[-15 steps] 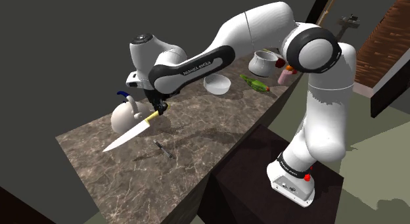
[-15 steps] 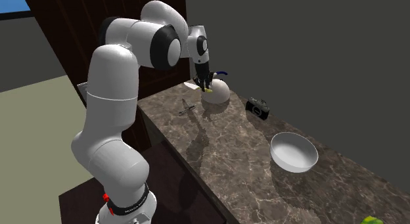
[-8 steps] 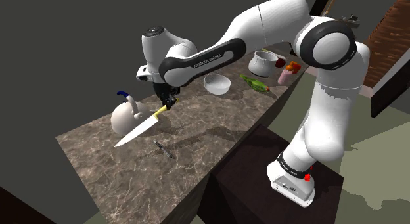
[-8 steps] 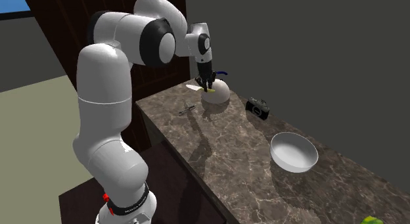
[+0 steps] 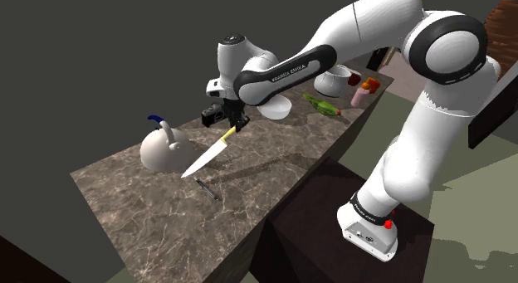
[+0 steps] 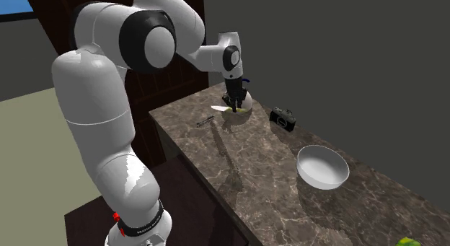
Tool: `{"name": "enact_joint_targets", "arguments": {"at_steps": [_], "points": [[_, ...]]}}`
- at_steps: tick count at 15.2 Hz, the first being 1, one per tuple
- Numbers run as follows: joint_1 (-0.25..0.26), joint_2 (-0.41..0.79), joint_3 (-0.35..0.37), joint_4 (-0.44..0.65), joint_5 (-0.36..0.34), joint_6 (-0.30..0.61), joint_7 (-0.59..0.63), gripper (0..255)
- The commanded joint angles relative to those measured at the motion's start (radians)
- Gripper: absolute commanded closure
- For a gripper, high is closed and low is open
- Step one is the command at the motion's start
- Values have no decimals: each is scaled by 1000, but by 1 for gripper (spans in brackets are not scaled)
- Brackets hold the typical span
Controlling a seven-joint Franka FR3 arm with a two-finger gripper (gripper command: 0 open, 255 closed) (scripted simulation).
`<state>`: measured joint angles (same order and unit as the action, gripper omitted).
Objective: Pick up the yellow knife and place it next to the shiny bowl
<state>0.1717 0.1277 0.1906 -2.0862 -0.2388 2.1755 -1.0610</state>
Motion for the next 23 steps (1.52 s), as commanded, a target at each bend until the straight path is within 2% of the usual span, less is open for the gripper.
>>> {"name": "enact_joint_targets", "arguments": {"at_steps": [1,8,15,23], "points": [[-29,-41,-19,-55,7,23,-49,255],[-113,-164,-97,-213,19,89,-208,255],[-196,-247,-194,-317,10,140,-377,255],[-202,-172,-196,-355,-17,251,-346,255]]}}
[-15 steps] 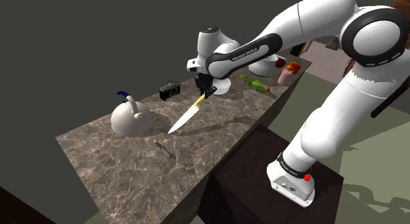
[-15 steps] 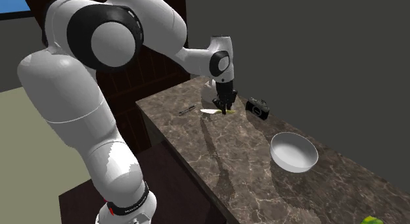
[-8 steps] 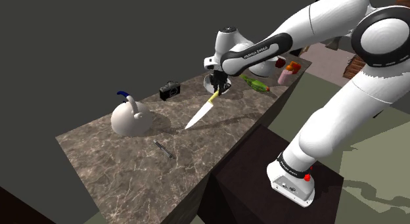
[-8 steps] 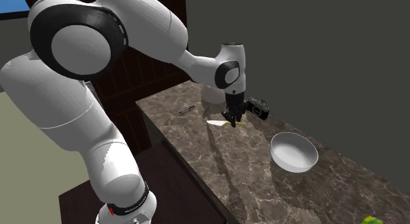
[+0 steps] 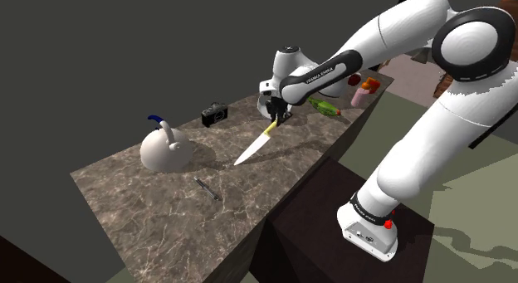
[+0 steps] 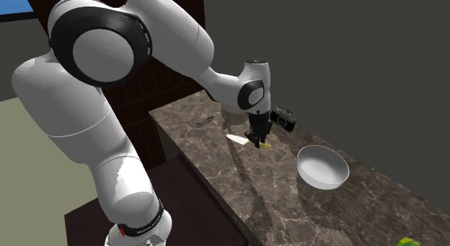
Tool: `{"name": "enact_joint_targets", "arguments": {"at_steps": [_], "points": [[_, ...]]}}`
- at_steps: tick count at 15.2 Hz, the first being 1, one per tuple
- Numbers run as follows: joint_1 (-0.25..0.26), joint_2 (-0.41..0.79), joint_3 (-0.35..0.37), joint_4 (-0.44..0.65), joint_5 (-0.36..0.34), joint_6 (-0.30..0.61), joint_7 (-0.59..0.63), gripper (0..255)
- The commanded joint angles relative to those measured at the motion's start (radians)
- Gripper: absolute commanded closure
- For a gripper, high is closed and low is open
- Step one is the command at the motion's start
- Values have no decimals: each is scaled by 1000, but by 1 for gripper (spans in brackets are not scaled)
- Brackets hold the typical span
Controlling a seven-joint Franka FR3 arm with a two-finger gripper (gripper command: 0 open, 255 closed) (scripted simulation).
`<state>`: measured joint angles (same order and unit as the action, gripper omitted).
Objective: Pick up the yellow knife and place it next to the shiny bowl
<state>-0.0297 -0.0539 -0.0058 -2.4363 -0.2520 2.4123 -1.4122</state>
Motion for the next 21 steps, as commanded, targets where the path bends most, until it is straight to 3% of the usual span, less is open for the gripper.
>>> {"name": "enact_joint_targets", "arguments": {"at_steps": [1,21], "points": [[-1,19,0,-9,-8,28,10,255],[-2,242,-23,-34,-115,269,118,255]]}}
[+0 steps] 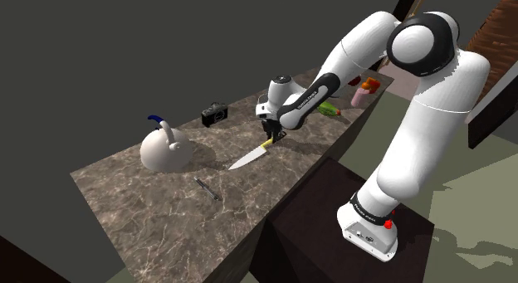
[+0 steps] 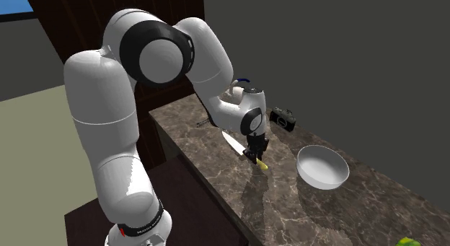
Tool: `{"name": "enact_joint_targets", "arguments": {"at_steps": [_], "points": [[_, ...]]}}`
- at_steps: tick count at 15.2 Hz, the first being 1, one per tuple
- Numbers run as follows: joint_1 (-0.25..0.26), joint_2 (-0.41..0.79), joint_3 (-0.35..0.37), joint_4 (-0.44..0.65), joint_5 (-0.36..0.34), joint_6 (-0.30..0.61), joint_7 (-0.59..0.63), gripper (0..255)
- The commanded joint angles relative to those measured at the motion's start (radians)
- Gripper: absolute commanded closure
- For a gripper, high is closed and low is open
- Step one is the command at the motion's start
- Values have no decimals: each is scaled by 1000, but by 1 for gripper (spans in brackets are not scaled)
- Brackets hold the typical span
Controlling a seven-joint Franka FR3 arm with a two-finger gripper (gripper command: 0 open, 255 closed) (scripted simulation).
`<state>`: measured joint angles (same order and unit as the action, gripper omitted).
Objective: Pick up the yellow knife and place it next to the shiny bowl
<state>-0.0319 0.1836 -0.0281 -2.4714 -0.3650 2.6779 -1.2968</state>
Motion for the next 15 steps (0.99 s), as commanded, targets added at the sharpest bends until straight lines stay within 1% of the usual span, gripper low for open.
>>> {"name": "enact_joint_targets", "arguments": {"at_steps": [1,6,7,12,15], "points": [[1,5,-1,2,-2,3,2,255],[1,4,-1,2,-2,3,2,255],[1,4,-1,2,-2,3,2,0],[1,4,-1,2,-2,3,2,0],[3,-97,21,-4,47,-93,-33,0]]}}
